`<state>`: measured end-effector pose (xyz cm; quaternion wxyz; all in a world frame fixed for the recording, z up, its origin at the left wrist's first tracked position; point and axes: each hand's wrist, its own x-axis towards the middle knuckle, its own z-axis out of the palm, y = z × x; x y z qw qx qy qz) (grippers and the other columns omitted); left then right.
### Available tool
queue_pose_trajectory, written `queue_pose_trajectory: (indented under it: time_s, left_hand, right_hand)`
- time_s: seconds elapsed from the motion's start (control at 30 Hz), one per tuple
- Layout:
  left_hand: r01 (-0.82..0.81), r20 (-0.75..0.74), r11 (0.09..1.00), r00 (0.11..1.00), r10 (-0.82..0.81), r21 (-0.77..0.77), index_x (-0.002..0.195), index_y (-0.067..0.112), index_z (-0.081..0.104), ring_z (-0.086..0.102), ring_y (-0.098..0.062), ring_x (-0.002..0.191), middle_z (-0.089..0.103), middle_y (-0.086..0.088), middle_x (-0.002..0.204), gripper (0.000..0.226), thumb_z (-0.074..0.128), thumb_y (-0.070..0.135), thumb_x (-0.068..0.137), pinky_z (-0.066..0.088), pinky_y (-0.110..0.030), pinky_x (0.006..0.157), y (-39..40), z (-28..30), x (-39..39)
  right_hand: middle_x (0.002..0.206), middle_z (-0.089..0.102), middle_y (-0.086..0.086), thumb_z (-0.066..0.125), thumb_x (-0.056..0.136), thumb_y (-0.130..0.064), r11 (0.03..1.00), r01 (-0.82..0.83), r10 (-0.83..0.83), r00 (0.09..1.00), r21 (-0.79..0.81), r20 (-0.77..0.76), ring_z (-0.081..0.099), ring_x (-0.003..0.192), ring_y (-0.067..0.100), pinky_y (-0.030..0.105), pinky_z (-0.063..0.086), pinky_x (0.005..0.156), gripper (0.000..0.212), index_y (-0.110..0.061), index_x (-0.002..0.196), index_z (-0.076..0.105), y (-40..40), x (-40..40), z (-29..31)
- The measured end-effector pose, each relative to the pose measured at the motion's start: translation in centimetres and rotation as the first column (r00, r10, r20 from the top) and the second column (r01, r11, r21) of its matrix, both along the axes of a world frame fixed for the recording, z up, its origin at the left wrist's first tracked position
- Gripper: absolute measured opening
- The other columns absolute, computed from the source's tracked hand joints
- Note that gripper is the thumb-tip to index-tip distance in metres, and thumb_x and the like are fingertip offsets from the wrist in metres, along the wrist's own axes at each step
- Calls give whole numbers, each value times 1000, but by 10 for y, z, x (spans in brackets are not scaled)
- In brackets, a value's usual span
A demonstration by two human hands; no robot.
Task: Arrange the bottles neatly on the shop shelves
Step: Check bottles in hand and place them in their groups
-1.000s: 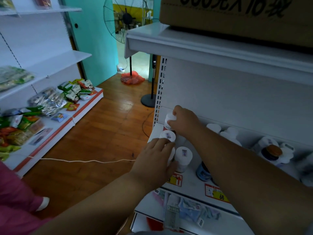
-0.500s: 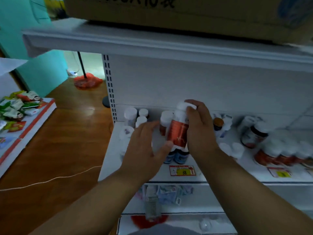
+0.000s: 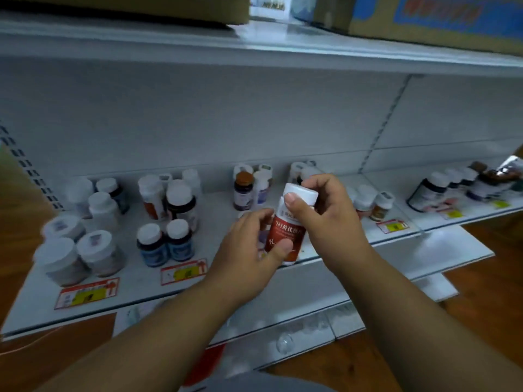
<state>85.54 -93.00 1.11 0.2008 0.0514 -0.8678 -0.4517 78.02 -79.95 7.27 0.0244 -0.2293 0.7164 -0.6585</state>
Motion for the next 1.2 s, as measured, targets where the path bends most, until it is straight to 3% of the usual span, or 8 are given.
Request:
queue_pose_trajectory:
  time_s: [0.1, 0.27, 0.37, 0.67, 0.83, 0.93, 1.07, 1.2]
  left_hand:
    - [22, 11, 999, 1000, -22, 24, 136, 28, 44, 50, -9, 116, 52, 7, 127, 75, 40, 76, 79, 46, -41, 97, 59, -9, -27]
    - [-9, 41, 1000, 999, 10, -11, 137, 31, 42, 47, -4, 116, 51, 13, 128, 68, 41, 71, 81, 44, -36, 98, 131, -19, -65]
    - [-30, 84, 997, 996, 36, -76, 139, 33, 38, 43, -4, 120, 48, 14, 132, 70, 41, 72, 81, 42, -32, 101, 152, -27, -79]
    - [-149, 10, 943, 987, 159, -297, 128, 22, 50, 46, -14, 111, 54, 2, 122, 50, 42, 53, 89, 39, -31, 94, 137, -23, -133]
    - [-239, -56, 829, 968, 245, -505, 124, 12, 53, 47, -24, 110, 55, -7, 122, 50, 49, 44, 86, 38, -34, 93, 134, -22, -154]
    - [-243, 2, 751, 951, 309, -613, 129, 10, 53, 49, -30, 117, 54, -10, 129, 59, 52, 44, 81, 42, -41, 97, 132, -26, -163]
    - [-296, -4, 732, 928, 373, -614, 121, 6, 60, 54, -31, 108, 59, -10, 119, 54, 56, 35, 76, 48, -41, 91, 134, -29, -175]
    - [-310, -17, 691, 918, 396, -652, 122, 6, 61, 55, -31, 107, 61, -11, 119, 51, 60, 26, 75, 46, -39, 92, 135, -32, -176]
  right_hand:
    - [95, 65, 6, 75, 81, -27, 999, 19, -21, 998, 33, 58, 65, 85, 22, 39, 57, 79, 31, -17, 103, 55, 56, -30, 1]
    - [91, 65, -5, 74, 82, -29, 988, 5, -7, 1000, 153, 11, 62, 78, 6, 27, 55, 72, 26, -21, 100, 58, 131, -74, -7]
    - [93, 65, -7, 73, 82, -28, 982, 2, -6, 1000, 190, 18, 62, 80, 6, 28, 55, 72, 23, -24, 100, 58, 155, -94, -16]
    - [90, 60, -11, 71, 82, -27, 984, 127, -115, 988, 122, -101, 60, 76, 2, 24, 51, 66, 26, -25, 101, 54, 136, -168, -1]
    - [83, 54, -15, 73, 81, -24, 983, 139, -111, 969, 118, -222, 56, 70, -7, 15, 48, 62, 28, -24, 94, 48, 107, -205, 16]
    - [87, 54, -14, 72, 80, -30, 959, 92, -14, 960, 269, -279, 55, 75, 1, 21, 47, 64, 31, -22, 95, 46, 85, -229, 21]
    - [87, 52, 0, 71, 79, -28, 886, -90, 269, 899, 454, -346, 51, 77, 17, 25, 39, 60, 32, -12, 91, 46, 58, -251, 15]
    - [86, 52, 5, 71, 78, -33, 845, -106, 353, 847, 525, -397, 49, 75, 20, 26, 35, 58, 35, -10, 86, 46, 43, -259, 15]
